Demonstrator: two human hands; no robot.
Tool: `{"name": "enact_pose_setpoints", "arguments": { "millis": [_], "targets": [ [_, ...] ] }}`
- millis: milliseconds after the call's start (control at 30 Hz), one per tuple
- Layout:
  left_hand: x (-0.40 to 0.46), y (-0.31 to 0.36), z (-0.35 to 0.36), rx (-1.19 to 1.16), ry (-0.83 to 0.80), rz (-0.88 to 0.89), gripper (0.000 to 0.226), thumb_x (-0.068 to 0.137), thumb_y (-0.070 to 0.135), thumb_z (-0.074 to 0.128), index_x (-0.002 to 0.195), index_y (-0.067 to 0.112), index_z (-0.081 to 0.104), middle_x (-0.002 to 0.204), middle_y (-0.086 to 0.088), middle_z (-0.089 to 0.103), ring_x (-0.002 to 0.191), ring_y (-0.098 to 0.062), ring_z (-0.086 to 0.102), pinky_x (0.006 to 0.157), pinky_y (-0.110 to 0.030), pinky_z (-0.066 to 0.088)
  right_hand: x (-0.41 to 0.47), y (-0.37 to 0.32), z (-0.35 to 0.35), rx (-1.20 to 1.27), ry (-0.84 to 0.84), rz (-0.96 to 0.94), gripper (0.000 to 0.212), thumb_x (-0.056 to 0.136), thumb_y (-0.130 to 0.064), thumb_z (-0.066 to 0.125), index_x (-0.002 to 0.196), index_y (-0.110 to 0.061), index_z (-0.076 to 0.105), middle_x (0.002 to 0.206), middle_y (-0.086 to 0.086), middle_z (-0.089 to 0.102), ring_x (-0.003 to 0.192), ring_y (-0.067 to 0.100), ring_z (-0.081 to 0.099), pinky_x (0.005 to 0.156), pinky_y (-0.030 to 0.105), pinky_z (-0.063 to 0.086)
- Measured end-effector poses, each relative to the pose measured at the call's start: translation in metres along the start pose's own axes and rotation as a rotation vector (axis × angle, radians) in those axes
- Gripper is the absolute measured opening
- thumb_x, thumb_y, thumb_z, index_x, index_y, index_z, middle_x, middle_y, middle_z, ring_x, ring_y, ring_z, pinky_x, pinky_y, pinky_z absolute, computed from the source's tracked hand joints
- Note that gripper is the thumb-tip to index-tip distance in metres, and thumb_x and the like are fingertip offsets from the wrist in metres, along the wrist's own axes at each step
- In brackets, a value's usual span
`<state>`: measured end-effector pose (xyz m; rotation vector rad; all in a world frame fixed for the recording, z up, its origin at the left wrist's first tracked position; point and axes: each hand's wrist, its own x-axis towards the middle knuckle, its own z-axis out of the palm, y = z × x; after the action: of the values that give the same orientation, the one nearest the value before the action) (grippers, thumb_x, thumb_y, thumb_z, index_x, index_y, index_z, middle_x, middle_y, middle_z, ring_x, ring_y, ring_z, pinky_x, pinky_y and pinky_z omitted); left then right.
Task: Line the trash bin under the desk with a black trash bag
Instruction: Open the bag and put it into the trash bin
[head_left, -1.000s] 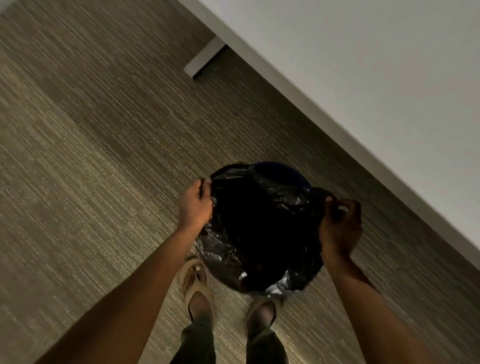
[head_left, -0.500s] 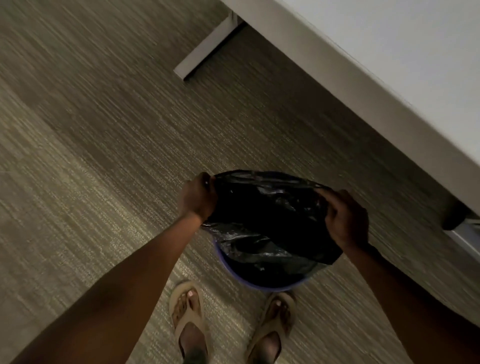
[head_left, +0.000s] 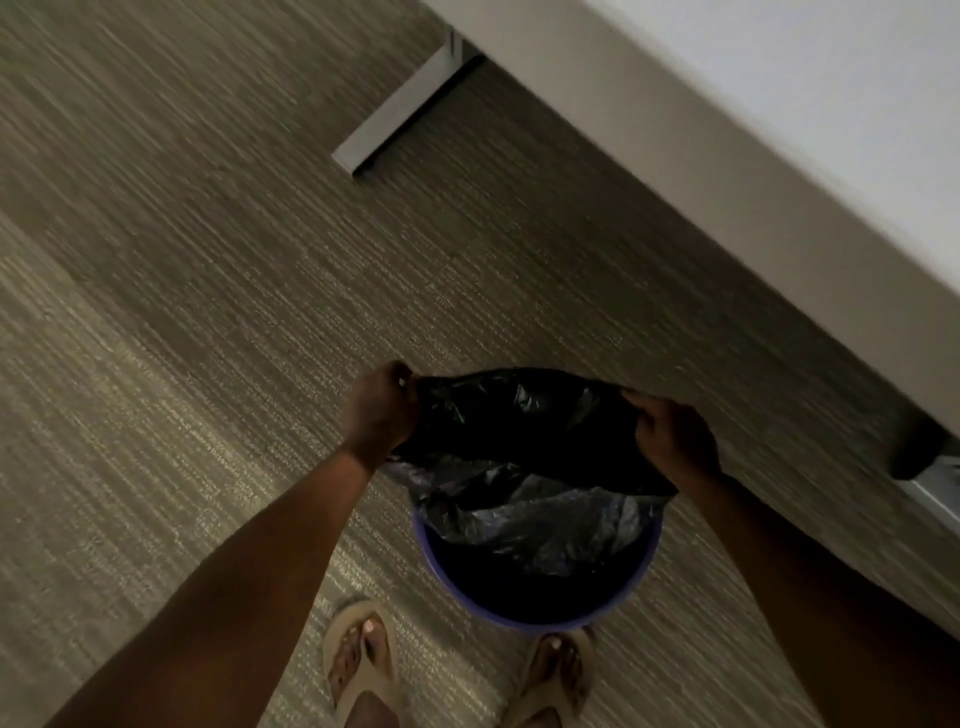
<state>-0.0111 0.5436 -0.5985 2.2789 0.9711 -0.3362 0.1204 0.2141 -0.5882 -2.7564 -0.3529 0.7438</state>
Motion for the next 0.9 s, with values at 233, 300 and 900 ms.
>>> {"name": "enact_pose_setpoints", "arguments": {
  "millis": [233,300,900],
  "targets": [
    [-0.026,-0.037,0.007,-0.339,-0.298,-0.275,0.038,0.096,0.033,0.072,0.088,-0.004,0.074,0.09,-0.026,0.073,0.092,-0.035,0.069,0.081,-0.038,0.049,-0.013,0.014,0.011,0.786,-0.033,0.613,0.015,0.095,-0.025,0.067,0.088,-0.02,0.079,0.119,0.021,0.075,0.091,0.032,0.071,0.082,0.045,0.056],
    [-0.034,-0.043,0.015,-0.456,-0.255,-0.368,0.04,0.096,0.034,0.072,0.105,-0.005,0.075,0.107,-0.028,0.076,0.106,-0.04,0.071,0.089,-0.04,0.054,-0.02,0.022,0.018,0.971,-0.046,0.701,0.028,0.093,-0.037,0.073,0.108,-0.014,0.079,0.126,0.018,0.073,0.102,0.033,0.072,0.093,0.05,0.058],
    [-0.202,-0.003,0.024,0.358,-0.057,0.562,0.065,0.075,0.045,0.08,0.135,0.026,0.065,0.107,-0.001,0.073,0.105,-0.03,0.066,0.092,-0.047,0.046,-0.128,-0.037,0.008,0.64,0.206,0.549,0.05,0.09,-0.038,0.078,0.133,-0.018,0.063,0.103,0.009,0.076,0.097,0.034,0.073,0.086,0.049,0.058]
  ]
}}
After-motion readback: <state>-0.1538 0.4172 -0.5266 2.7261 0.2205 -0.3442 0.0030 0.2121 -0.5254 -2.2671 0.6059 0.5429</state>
